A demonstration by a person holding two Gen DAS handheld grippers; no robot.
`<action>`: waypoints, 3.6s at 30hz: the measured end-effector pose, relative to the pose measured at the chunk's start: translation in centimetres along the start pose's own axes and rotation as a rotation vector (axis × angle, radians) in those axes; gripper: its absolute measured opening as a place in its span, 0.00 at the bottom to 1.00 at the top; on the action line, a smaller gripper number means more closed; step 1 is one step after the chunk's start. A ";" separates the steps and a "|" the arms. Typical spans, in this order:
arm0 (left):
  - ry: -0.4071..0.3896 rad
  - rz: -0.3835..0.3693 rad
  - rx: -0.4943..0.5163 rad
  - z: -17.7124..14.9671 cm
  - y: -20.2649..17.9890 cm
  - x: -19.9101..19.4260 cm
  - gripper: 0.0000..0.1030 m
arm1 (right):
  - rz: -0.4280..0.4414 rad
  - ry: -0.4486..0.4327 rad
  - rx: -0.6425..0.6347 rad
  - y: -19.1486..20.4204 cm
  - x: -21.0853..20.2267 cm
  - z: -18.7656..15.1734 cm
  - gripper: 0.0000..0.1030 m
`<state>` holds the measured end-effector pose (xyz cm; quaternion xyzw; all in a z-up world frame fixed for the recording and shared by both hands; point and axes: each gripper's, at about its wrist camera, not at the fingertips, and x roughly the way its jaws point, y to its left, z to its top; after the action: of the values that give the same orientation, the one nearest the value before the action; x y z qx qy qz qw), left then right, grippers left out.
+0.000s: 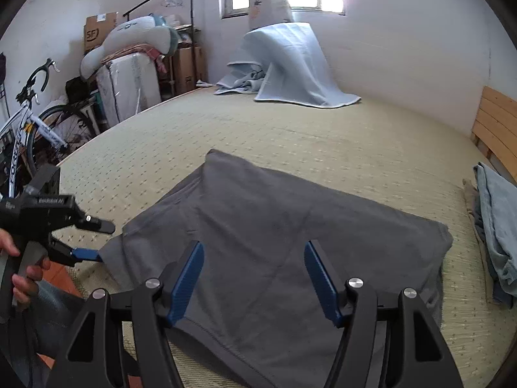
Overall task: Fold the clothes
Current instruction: 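Press the open left gripper on the folded T-shirt edge, then grasp the folded grey T-shirt edge with the right gripper while the left gripper grasps beside it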
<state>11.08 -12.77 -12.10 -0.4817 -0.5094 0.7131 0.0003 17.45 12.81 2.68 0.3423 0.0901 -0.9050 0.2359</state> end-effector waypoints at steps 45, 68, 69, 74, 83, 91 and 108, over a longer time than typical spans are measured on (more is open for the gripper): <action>-0.032 0.029 -0.102 -1.7 1.3 -1.8 0.27 | -0.033 0.073 -0.019 3.2 3.4 -0.5 0.76; -0.012 -0.012 -0.177 -4.0 2.6 -2.3 0.61 | -0.002 0.066 -0.022 3.6 3.5 -0.6 0.76; -0.015 -0.008 -0.172 -4.0 2.5 -2.3 0.61 | 0.000 0.067 -0.021 3.6 3.5 -0.7 0.76; -0.022 0.004 -0.158 -3.6 2.2 -2.3 0.62 | 0.006 0.066 -0.022 3.6 3.5 -0.7 0.76; -0.035 0.014 -0.144 -3.1 1.8 -2.3 0.58 | 0.028 0.060 -0.038 4.2 3.4 -0.8 0.76; -0.041 0.016 -0.187 -3.2 2.6 -2.3 0.22 | 0.132 0.016 -0.131 7.4 3.0 -1.3 0.76; -0.045 -0.055 -0.163 -4.6 3.8 -6.4 0.01 | 0.320 0.042 -0.487 18.7 7.6 -4.4 0.39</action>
<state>19.55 -14.39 -10.60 -0.4498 -0.5788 0.6795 -0.0307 24.17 -4.86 -5.62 0.3042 0.2543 -0.8008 0.4489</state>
